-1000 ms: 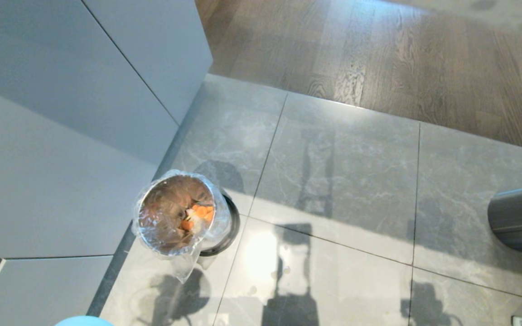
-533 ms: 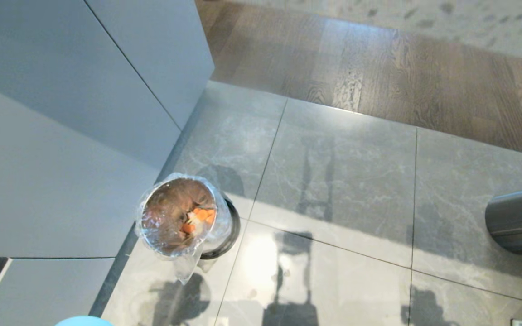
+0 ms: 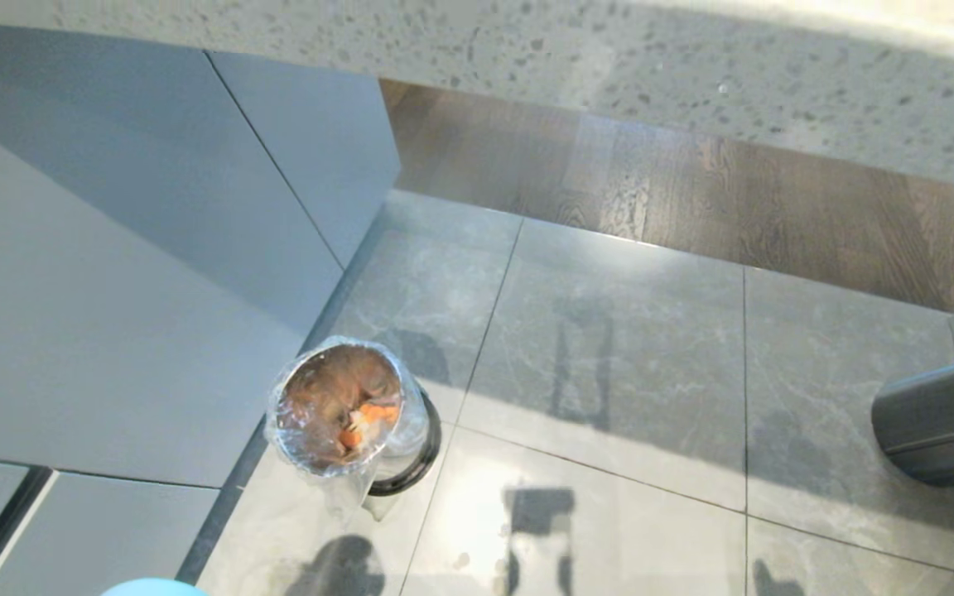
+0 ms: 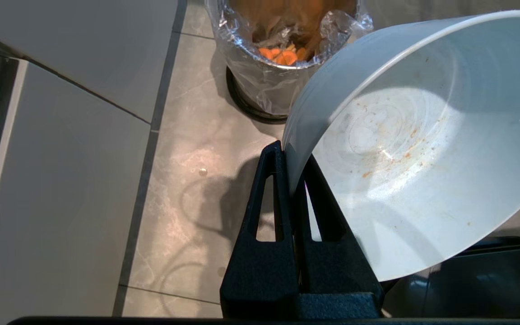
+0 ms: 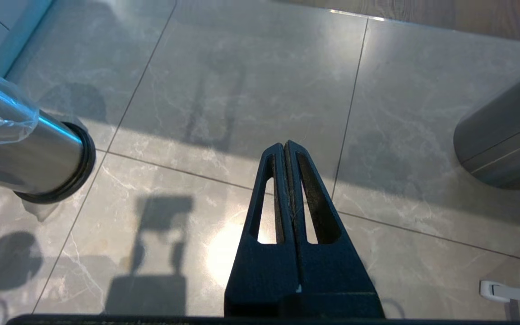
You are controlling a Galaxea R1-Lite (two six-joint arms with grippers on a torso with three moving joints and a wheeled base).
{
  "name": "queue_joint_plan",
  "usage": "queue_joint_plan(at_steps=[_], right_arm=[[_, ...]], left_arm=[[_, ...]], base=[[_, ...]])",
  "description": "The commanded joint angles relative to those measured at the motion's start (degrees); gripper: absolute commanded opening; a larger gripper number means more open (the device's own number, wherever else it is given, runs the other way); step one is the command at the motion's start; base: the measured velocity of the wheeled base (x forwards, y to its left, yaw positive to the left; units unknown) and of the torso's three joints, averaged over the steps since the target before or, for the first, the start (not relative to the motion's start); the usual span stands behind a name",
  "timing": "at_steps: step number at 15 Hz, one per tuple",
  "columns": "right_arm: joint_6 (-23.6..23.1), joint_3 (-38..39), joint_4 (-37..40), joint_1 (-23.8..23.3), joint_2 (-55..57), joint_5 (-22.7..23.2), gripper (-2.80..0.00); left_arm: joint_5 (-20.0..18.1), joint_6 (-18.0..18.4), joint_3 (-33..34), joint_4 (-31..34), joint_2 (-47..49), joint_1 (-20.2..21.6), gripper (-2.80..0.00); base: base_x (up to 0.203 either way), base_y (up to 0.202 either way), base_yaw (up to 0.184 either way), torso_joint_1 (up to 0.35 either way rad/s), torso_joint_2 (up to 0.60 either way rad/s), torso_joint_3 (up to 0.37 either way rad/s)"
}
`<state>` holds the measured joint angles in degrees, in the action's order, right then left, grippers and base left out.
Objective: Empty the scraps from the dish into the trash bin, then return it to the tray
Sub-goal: Put the bowl back to the table
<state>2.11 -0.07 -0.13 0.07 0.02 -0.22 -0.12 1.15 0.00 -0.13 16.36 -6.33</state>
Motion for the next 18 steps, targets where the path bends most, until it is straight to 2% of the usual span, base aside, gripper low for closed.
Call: queue_joint_plan(at_steps=[1, 18], right_arm=[[0.00, 0.02, -0.04, 0.01, -0.02, -0.04, -2.80], [0.00, -0.01, -0.04, 0.01, -0.02, -0.04, -2.80]], left_arm=[[0.03, -0.01, 0.00, -0.04, 0.08, -0.26, -2.80], [0.03, -0.27, 0.00, -0.04, 0.08, -0.26, -2.80]], base=[[0.000, 0.000, 0.000, -0.002, 0.00, 0.203], [0.000, 0.000, 0.000, 0.001, 0.00, 0.201]])
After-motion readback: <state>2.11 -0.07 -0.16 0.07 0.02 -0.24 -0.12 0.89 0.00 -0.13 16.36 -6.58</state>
